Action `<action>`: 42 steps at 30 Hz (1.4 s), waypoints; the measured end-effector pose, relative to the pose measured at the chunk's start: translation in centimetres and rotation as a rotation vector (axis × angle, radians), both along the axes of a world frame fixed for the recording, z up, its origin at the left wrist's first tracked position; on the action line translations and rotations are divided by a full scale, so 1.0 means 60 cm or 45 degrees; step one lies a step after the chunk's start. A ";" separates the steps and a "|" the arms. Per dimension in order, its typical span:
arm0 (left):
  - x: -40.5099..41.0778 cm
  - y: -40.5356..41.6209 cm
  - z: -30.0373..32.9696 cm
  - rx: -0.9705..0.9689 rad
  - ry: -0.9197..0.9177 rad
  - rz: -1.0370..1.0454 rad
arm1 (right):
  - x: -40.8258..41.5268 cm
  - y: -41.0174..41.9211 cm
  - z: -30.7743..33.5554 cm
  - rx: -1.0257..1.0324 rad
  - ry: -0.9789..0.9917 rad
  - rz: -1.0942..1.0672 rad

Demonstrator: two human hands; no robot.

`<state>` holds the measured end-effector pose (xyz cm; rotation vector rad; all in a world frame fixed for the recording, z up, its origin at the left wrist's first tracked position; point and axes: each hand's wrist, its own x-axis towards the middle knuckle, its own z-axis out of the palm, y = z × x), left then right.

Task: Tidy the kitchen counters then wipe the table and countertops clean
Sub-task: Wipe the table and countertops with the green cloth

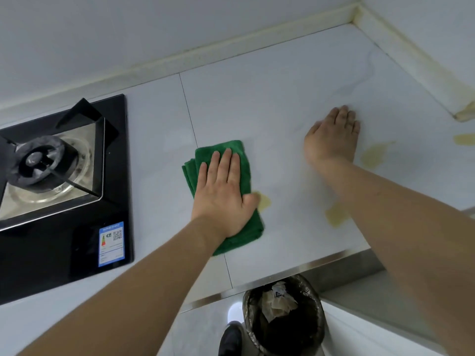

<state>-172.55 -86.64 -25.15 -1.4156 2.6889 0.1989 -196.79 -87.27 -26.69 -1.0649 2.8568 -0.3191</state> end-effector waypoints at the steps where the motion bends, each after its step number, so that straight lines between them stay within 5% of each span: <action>1: -0.006 -0.016 0.000 0.006 -0.004 0.012 | 0.000 0.000 0.000 0.007 -0.003 0.004; 15: -0.003 0.103 0.010 0.060 0.009 0.052 | 0.005 -0.003 0.001 -0.002 0.002 -0.010; 30: -0.072 -0.028 0.006 0.037 0.050 0.134 | 0.002 -0.002 0.000 -0.001 0.016 -0.001; 42: -0.058 0.073 0.010 0.039 0.063 0.101 | 0.001 -0.003 -0.002 -0.019 0.009 0.003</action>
